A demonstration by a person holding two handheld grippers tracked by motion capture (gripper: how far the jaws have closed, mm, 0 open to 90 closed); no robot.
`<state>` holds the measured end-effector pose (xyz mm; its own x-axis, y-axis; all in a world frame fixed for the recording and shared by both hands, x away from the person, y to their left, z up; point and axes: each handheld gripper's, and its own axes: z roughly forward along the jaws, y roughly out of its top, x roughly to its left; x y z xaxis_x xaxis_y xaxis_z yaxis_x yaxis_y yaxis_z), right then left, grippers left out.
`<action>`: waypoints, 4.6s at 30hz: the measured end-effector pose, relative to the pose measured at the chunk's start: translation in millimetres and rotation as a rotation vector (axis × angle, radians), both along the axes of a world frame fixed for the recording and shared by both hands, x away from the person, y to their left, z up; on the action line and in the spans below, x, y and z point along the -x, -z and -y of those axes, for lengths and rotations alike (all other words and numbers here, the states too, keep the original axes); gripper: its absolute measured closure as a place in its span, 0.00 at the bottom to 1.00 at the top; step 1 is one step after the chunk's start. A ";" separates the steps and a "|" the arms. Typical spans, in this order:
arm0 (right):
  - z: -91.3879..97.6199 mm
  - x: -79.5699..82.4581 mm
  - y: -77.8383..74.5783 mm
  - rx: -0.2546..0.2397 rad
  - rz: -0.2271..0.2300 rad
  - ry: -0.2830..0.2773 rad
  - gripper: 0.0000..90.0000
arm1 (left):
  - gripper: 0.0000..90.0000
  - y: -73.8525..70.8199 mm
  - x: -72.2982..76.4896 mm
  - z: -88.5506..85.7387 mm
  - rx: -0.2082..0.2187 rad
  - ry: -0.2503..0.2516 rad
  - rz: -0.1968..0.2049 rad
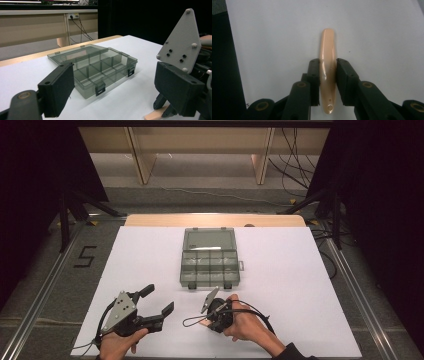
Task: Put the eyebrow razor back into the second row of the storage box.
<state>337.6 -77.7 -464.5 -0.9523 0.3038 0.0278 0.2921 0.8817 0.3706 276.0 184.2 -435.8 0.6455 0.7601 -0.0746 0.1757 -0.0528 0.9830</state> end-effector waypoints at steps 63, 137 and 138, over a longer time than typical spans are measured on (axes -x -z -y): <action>24.0 -54.7 -72.9 -0.168 0.106 0.112 0.83 | 0.18 0.4 -0.6 -0.2 -0.004 -0.002 -0.001; 7.4 -132.8 -44.0 -0.039 0.100 0.139 0.71 | 0.18 0.5 0.1 0.4 0.005 0.003 -0.010; 7.2 -132.8 -44.2 -0.044 0.103 0.139 0.68 | 0.18 0.5 0.1 0.4 0.005 0.003 -0.010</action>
<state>470.4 -84.9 -420.3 -0.8996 0.4336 -0.0516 0.3688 0.8178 0.4418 275.9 183.8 -436.3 0.6469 0.7578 -0.0849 0.1856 -0.0485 0.9814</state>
